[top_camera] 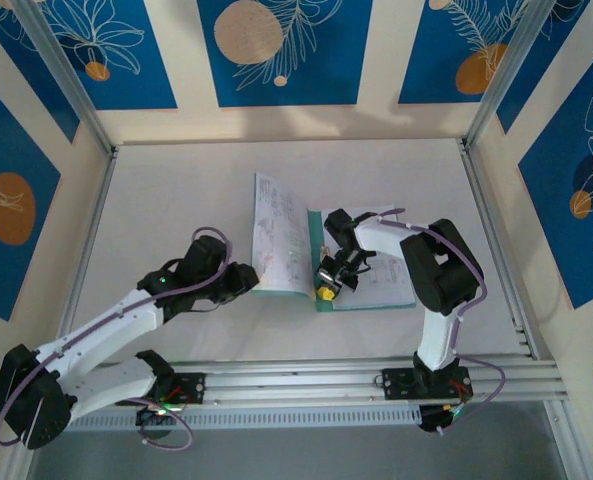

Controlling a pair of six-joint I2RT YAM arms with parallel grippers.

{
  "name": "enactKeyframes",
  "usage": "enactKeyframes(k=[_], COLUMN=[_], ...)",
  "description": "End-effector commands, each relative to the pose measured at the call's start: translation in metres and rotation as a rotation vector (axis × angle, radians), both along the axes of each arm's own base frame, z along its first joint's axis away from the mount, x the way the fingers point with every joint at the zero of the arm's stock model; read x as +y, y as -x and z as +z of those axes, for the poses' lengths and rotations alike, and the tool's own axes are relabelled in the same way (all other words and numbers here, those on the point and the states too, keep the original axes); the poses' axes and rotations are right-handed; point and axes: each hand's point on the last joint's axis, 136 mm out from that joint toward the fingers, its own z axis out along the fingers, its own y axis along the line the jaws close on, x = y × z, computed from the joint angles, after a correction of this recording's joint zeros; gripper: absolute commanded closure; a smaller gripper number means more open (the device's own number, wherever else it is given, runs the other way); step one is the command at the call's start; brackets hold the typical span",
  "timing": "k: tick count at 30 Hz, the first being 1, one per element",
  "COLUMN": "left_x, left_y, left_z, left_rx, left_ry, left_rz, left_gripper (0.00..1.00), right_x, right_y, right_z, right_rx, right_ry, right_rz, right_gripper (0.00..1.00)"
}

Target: Put the files into the folder

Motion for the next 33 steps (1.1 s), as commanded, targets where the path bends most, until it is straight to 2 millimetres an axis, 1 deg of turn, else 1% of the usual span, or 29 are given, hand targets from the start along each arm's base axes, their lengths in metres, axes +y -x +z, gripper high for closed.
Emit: enactKeyframes(k=[1, 7, 10, 13, 17, 19, 24, 29, 33], left_x=[-0.013, -0.012, -0.014, -0.020, -0.032, -0.036, -0.047, -0.056, -0.066], left_y=[0.002, 0.002, 0.000, -0.002, -0.003, -0.005, -0.007, -0.008, -0.009], left_z=[0.009, 0.013, 0.018, 0.028, 0.038, 0.041, 0.056, 0.065, 0.070], left_rx=[-0.016, -0.028, -0.052, -0.090, -0.122, -0.129, -0.164, -0.181, -0.190], left_ry=[0.019, -0.003, 0.007, 0.042, 0.090, 0.111, 0.157, 0.192, 0.219], left_rz=[-0.057, -0.068, -0.076, -0.103, -0.143, -0.156, -0.178, -0.197, -0.217], left_gripper=[0.74, 0.74, 0.65, 0.58, 0.53, 0.53, 0.53, 0.53, 0.53], right_x=[-0.016, -0.016, -0.017, -0.017, -0.017, -0.017, -0.019, -0.016, -0.015], right_y=[0.024, 0.024, 0.023, 0.023, 0.024, 0.024, 0.022, 0.009, 0.003], right_z=[-0.033, -0.034, -0.033, -0.034, -0.035, -0.035, -0.034, -0.023, -0.019], right_rx=[0.084, 0.087, 0.086, 0.087, 0.089, 0.090, 0.082, 0.031, 0.019], right_ry=[0.105, 0.109, 0.109, 0.108, 0.109, 0.106, 0.098, 0.041, -0.003], right_rz=[0.035, 0.034, 0.034, 0.033, 0.034, 0.034, 0.033, 0.043, 0.036], right_gripper=[1.00, 1.00, 1.00, 1.00, 1.00, 1.00, 1.00, 1.00, 1.00])
